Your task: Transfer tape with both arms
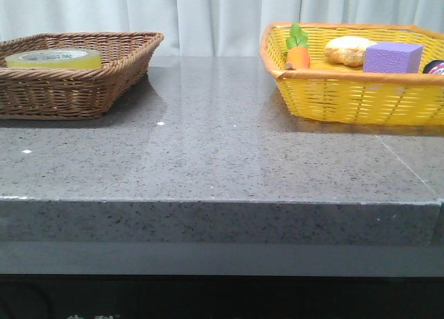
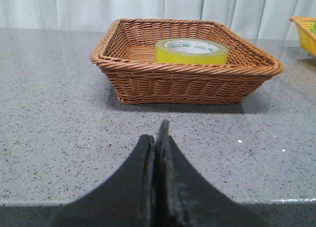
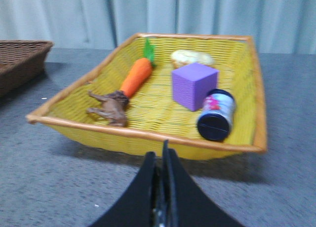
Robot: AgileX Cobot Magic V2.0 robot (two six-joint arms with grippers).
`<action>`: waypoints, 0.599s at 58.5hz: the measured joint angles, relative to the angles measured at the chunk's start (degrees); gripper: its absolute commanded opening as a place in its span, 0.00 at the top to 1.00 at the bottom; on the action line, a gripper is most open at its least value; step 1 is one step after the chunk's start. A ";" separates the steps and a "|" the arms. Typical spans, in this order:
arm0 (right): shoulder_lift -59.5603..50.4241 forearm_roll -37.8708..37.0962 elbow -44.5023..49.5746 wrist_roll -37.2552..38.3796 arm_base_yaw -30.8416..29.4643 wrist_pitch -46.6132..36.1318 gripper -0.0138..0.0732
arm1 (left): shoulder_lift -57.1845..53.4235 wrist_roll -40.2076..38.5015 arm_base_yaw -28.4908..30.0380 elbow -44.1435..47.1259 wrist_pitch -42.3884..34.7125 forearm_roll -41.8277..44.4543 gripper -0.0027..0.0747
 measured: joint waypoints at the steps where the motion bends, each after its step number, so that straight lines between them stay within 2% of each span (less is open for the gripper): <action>1: -0.71 -0.12 0.48 0.09 -0.40 0.11 0.94 | 0.00 0.00 0.00 0.00 0.00 0.00 0.99; 8: -5.84 -1.29 4.28 1.42 -2.76 0.37 0.94 | 0.00 0.00 0.00 0.00 0.00 0.00 0.99; 20: -10.78 -3.67 9.33 4.23 -3.27 0.45 0.94 | 0.00 0.00 0.00 0.00 0.00 0.00 0.99; 35: -11.98 -4.15 14.44 5.00 -3.27 -1.39 0.94 | 0.00 0.00 0.00 0.00 0.00 0.00 0.99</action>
